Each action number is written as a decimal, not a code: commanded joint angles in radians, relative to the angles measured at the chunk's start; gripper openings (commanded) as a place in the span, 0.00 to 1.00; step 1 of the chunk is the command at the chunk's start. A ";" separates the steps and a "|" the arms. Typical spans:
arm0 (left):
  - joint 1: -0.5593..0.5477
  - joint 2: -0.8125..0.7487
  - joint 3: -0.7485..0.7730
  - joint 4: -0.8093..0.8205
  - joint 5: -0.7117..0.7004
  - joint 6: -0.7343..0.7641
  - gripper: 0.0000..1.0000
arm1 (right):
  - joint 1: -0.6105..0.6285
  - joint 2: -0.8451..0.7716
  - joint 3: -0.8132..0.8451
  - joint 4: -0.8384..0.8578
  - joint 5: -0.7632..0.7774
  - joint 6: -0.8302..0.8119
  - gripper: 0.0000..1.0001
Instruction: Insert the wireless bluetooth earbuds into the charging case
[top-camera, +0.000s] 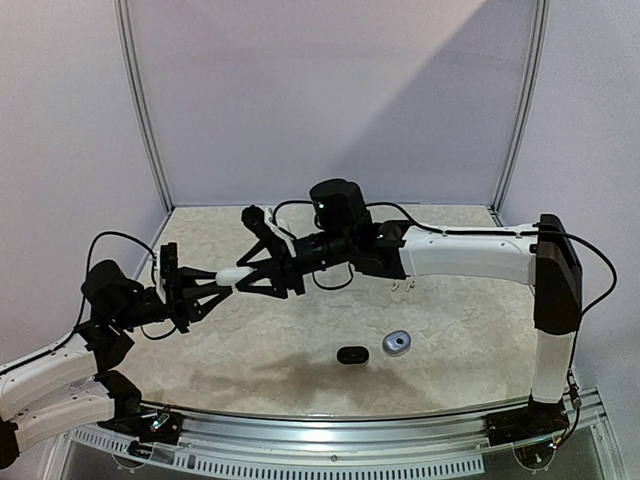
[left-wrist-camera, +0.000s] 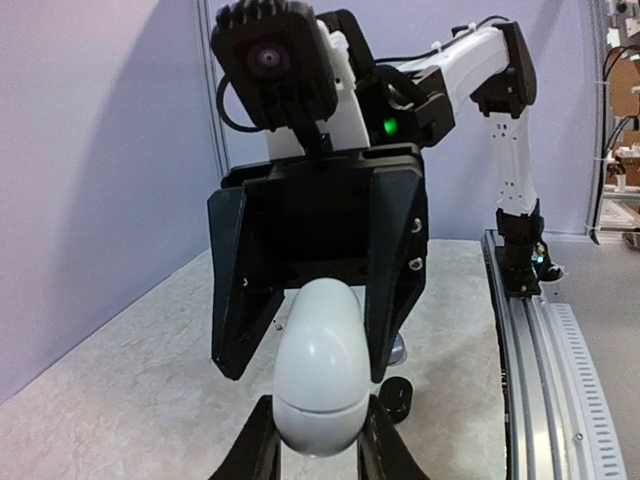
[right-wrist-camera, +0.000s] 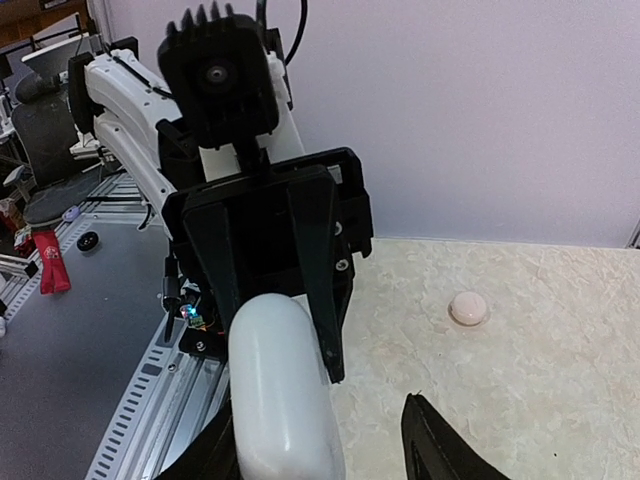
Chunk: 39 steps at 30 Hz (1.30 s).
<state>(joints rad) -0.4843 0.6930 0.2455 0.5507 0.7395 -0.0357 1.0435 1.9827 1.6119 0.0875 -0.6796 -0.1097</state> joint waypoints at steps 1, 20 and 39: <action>-0.014 -0.022 -0.004 -0.118 0.027 0.199 0.00 | 0.004 0.011 0.060 -0.044 0.077 0.007 0.52; -0.010 -0.030 0.000 -0.112 0.022 0.090 0.00 | -0.011 0.029 0.110 -0.173 0.134 0.003 0.51; -0.005 0.054 0.020 -0.087 -0.029 -0.118 0.00 | -0.032 -0.022 0.141 -0.127 -0.010 0.005 0.59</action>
<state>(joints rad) -0.4843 0.7380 0.2459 0.4507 0.7254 -0.1299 1.0283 1.9945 1.7252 -0.0803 -0.6544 -0.1146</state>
